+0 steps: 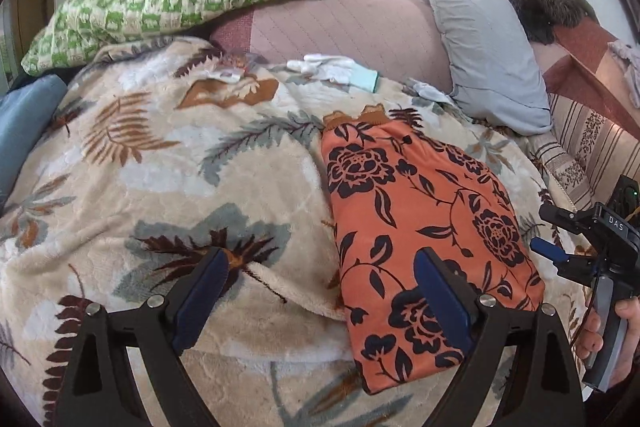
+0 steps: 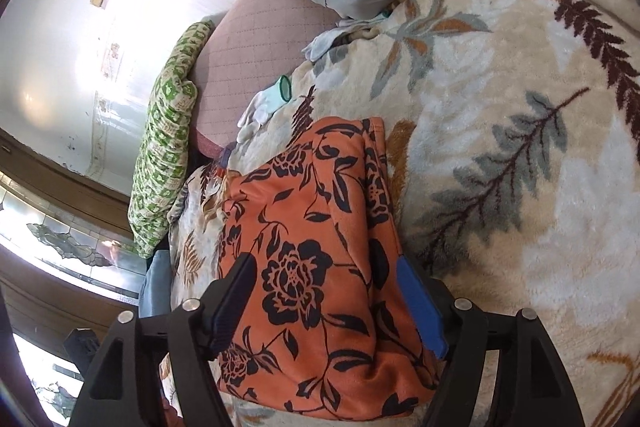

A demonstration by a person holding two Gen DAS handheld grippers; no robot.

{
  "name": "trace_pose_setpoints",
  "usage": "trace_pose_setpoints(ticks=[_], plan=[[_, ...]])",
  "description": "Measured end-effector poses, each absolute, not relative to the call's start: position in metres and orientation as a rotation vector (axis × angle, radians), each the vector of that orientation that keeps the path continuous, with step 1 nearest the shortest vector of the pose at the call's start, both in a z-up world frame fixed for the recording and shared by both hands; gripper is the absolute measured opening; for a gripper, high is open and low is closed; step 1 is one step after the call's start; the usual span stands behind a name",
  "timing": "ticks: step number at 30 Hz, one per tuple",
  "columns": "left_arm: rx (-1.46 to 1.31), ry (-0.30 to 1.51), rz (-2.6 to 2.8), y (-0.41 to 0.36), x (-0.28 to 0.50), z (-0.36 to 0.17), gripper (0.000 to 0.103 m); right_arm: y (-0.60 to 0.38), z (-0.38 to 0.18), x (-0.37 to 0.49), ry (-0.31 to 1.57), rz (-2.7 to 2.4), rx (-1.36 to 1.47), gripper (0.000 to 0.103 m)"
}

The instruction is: Fold small clothes

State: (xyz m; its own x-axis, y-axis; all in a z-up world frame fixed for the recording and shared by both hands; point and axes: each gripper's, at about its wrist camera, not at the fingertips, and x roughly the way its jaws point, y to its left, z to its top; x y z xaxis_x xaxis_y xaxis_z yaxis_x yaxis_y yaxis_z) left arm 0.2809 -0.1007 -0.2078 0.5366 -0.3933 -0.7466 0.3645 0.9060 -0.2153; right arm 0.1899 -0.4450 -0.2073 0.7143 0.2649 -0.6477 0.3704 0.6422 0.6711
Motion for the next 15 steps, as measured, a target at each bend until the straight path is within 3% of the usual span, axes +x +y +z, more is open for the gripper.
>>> trace_pose_setpoints(ticks=[15], plan=[[-0.032,0.921,-0.537,-0.116,0.301,-0.215,0.094,-0.443,-0.21,0.202,0.825,-0.02,0.853,0.076]])
